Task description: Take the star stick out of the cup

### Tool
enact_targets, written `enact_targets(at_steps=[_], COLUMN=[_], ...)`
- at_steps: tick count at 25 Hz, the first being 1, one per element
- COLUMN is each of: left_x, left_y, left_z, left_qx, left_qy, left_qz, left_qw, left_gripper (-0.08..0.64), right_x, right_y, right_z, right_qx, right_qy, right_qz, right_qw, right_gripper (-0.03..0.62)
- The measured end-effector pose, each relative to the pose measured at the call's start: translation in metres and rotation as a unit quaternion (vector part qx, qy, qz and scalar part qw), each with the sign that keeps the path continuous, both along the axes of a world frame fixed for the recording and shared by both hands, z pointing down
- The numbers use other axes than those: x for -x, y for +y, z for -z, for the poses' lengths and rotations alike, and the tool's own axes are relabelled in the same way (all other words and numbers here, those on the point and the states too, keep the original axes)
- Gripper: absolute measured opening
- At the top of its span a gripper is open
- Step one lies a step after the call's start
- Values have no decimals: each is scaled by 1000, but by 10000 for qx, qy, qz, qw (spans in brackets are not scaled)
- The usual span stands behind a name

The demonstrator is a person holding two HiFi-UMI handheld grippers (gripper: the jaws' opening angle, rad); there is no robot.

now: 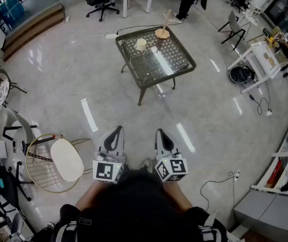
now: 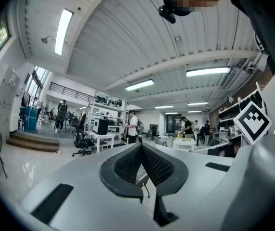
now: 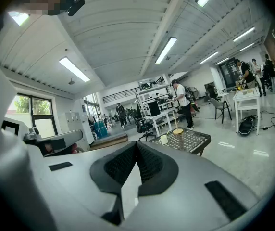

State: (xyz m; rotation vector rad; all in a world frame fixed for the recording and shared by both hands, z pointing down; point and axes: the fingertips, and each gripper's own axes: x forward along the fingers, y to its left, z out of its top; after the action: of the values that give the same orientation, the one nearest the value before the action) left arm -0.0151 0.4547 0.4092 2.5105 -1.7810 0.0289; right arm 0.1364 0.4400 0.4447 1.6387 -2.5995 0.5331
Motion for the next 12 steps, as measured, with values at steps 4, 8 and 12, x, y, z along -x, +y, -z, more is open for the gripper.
enact_targets(at_steps=[4,8,12], left_x=[5,12,20], left_y=[-4,-8,-11], left_z=[2,3,4], left_qx=[-118,-74,-77], left_qy=[167,126,240], left_qz=[-33,-27,-8], left_qw=[9998,9999,9997], left_gripper=[15,15,15], right_x=[6,14,23], right_y=[-5,-9,-12], right_z=[2,4,8], right_qx=[-36,0,-65], right_qy=[27,75,79], right_qz=[11,51,37], right_qw=[10000,10000,9999], right_gripper=[11,9,9])
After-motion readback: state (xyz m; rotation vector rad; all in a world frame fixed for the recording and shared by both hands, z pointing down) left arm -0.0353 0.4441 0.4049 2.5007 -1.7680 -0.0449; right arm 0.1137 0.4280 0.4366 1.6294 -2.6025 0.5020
